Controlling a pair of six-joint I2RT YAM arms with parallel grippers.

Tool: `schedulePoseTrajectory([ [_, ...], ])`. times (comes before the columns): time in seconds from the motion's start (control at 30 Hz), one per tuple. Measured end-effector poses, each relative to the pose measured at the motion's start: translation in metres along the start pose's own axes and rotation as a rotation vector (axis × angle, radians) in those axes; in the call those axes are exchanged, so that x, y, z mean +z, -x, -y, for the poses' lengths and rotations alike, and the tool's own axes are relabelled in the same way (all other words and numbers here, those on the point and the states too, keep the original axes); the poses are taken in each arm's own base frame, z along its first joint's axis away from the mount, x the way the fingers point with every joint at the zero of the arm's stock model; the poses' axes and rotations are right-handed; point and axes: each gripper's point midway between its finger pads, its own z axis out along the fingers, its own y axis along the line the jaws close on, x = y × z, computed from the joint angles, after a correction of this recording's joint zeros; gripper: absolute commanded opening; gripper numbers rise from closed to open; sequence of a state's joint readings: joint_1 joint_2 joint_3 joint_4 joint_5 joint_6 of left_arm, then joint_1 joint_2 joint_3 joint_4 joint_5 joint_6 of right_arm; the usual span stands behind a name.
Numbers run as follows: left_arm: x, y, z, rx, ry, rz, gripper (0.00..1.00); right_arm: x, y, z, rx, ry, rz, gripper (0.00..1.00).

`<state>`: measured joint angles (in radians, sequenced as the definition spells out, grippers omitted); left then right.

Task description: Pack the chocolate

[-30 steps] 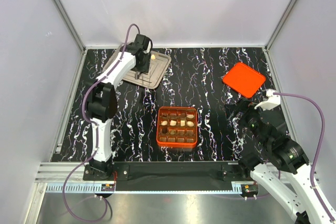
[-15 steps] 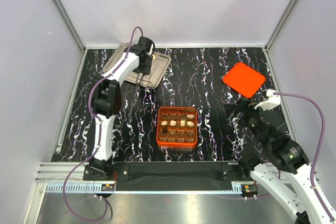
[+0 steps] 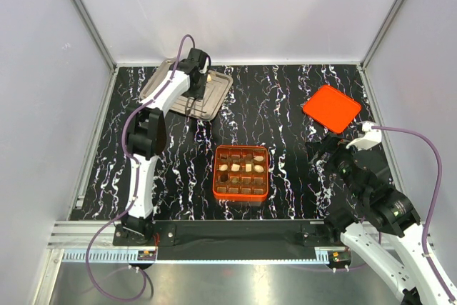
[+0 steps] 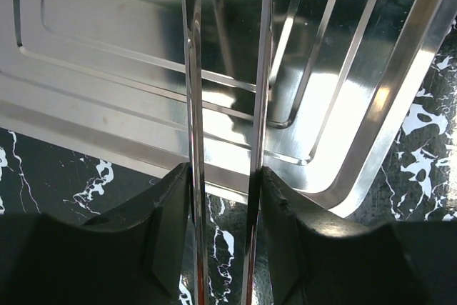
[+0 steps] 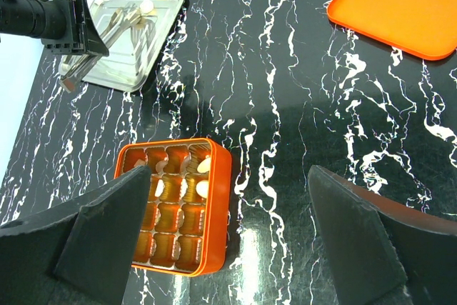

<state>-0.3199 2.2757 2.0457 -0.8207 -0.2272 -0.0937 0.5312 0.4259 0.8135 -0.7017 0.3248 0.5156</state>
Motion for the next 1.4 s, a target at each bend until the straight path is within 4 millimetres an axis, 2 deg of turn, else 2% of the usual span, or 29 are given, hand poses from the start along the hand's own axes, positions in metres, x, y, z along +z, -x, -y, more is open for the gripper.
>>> schedulePoseTrajectory([
  [1.07, 0.005, -0.01, -0.004, 0.027, 0.022, -0.038, 0.37, -0.002, 0.002, 0.001, 0.0, 0.0, 0.014, 1.0],
  [1.23, -0.005, -0.011, -0.004, 0.032, 0.02, -0.045, 0.37, -0.002, 0.002, 0.001, 0.0, 0.0, 0.014, 1.0],
  [1.4, -0.033, -0.008, -0.006, 0.028, 0.011, -0.018, 0.37, -0.002, 0.002, 0.001, 0.0, 0.0, 0.014, 1.0],
])
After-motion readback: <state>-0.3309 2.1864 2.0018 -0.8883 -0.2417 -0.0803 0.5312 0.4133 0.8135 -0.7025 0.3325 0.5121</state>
